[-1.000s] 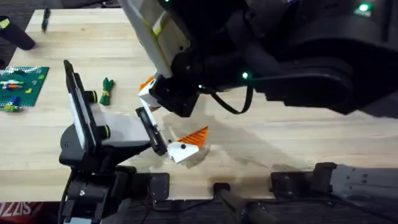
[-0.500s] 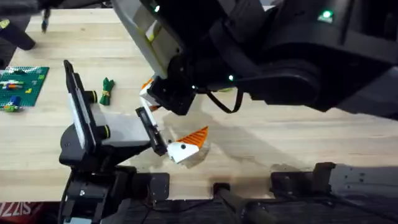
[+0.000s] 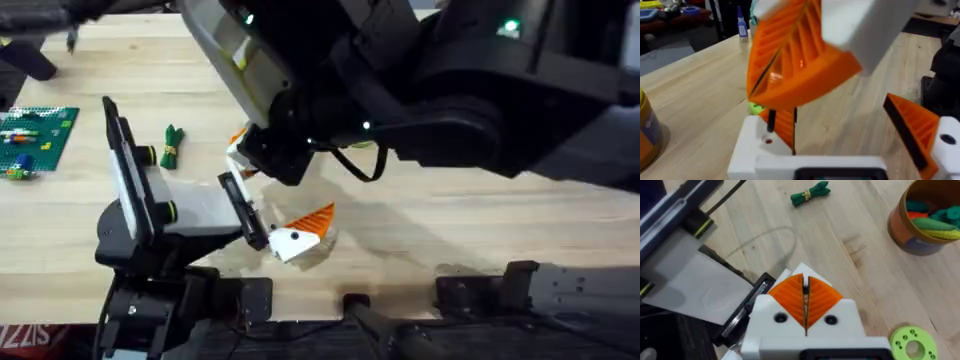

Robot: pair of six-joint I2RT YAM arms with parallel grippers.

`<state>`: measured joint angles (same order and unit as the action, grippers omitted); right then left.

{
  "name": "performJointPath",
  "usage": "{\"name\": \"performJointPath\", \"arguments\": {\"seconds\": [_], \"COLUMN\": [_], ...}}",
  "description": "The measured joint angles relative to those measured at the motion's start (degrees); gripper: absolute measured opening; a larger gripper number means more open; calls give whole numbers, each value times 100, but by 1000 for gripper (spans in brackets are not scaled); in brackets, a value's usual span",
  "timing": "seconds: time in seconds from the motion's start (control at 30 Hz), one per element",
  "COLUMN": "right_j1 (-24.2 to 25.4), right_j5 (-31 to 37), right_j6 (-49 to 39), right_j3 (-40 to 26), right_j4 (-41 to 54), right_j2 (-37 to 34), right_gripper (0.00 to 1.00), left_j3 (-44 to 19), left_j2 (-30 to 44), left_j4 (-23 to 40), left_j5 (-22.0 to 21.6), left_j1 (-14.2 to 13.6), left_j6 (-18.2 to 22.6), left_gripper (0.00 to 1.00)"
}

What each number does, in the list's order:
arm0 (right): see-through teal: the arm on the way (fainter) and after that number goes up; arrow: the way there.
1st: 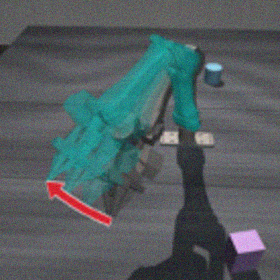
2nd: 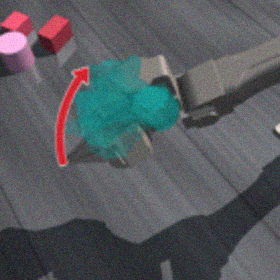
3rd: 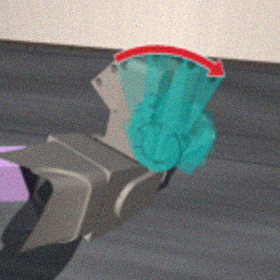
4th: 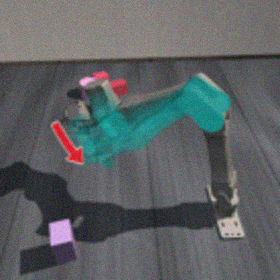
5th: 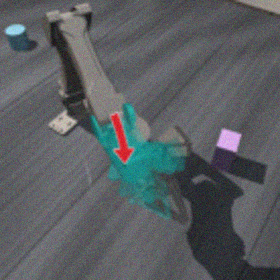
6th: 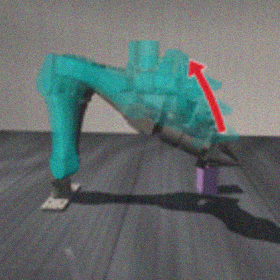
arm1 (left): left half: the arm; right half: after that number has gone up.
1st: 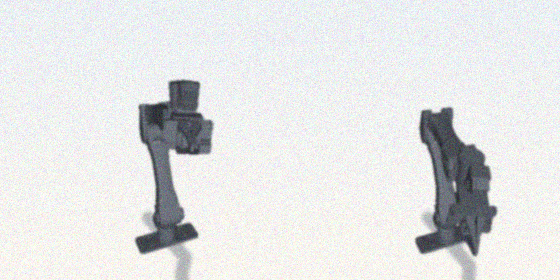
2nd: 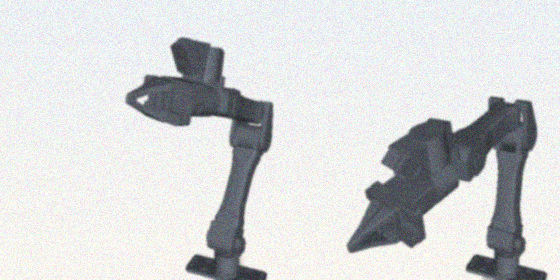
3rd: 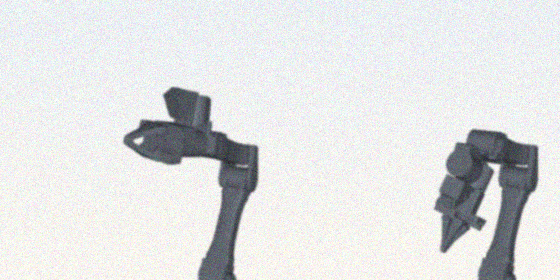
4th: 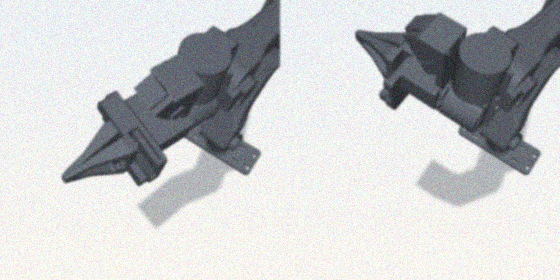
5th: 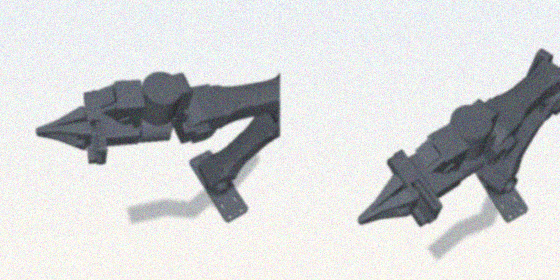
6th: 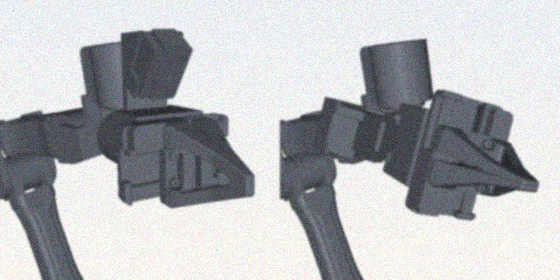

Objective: Pick up the gripper from the table and insert it into the empty holder that is missing its gripper. Then pick up a screw, insert it into the mounting hole, and use the screwdriver to tighten it. Finally, clean up the table by picking up the vegetable and placing it into the bucket.

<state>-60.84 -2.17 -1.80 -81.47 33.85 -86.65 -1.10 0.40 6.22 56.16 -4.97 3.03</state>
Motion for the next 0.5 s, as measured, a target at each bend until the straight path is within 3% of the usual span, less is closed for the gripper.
{"name": "performJointPath", "arguments": {"seconds": [0.5], "right_j1": [2], "right_j5": [0], "right_j6": [-15], "right_j3": [-2], "right_j4": [-19], "right_j2": [-45], "right_gripper": [7], "left_j3": [0], "left_j2": [0], "left_j4": [2], "left_j5": [0], "left_j1": [0], "left_j6": [0], "left_gripper": [985]}}
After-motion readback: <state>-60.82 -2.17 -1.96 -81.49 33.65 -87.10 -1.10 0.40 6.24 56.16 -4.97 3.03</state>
